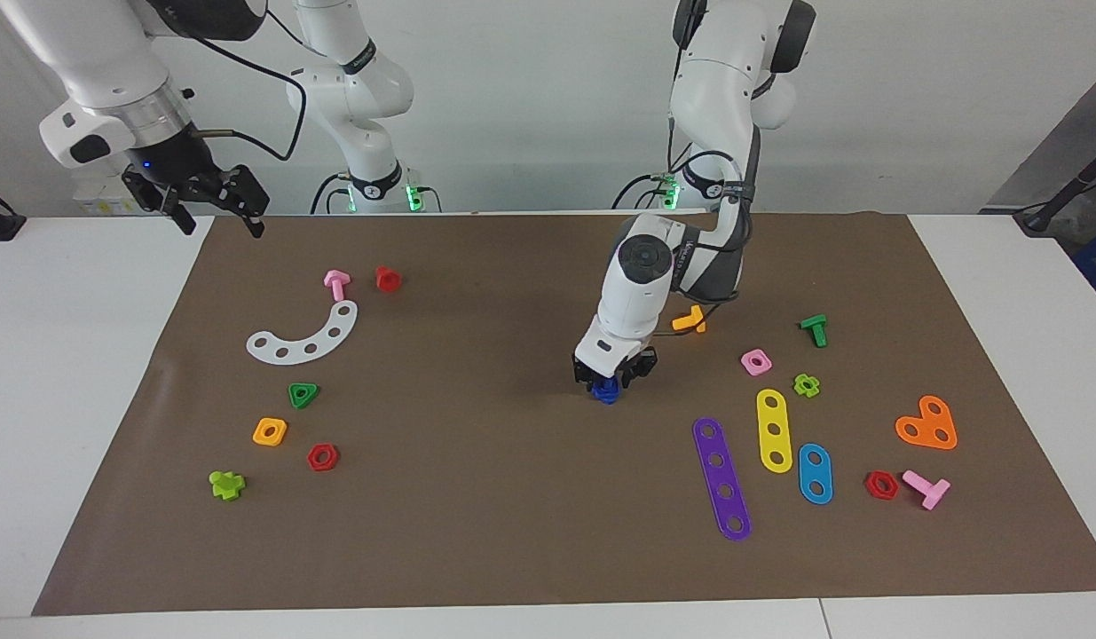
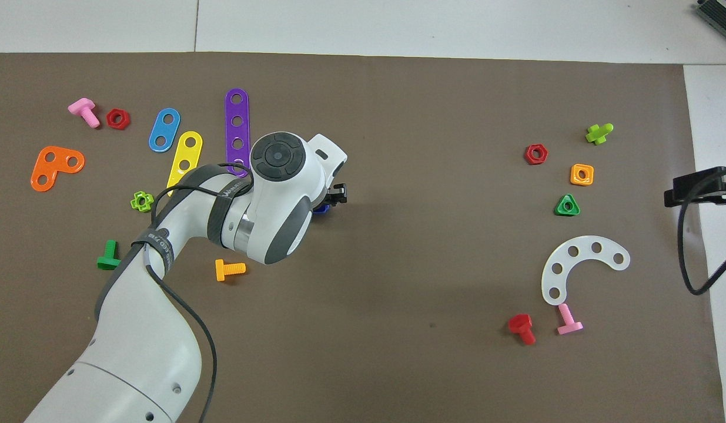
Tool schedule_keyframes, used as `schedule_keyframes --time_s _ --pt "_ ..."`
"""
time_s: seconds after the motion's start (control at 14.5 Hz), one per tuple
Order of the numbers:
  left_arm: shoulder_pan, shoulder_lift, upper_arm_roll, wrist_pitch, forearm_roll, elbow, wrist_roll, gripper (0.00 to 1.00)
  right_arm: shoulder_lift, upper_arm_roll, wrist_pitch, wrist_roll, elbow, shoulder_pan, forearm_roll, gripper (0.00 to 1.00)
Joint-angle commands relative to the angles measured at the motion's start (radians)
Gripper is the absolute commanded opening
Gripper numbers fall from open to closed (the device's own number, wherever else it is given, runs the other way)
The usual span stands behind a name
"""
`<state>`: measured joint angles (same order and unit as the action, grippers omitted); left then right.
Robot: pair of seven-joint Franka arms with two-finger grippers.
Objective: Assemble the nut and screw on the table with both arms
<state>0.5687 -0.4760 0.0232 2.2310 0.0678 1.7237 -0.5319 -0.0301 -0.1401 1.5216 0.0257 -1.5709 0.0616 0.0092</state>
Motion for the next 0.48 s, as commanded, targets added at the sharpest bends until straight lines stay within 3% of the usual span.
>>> schedule_keyframes --time_s 0.0,0.28,0.41 --pt "0.010 0.007 0.023 -0.025 0.009 -0.030 -0.005 1.00 -0.019 0.008 0.025 -0.027 -0.029 -0.011 -0.021 1.00" --pt "-0.100 -0.026 0.023 -0.272 0.006 -0.258 0.009 1.00 -0.019 0.008 0.025 -0.027 -0.029 -0.011 -0.021 1.00" --pt "-0.197 0.052 0.023 -0.300 0.015 -0.257 0.100 1.00 -0.019 0.008 0.025 -0.027 -0.029 -0.011 -0.021 1.00"
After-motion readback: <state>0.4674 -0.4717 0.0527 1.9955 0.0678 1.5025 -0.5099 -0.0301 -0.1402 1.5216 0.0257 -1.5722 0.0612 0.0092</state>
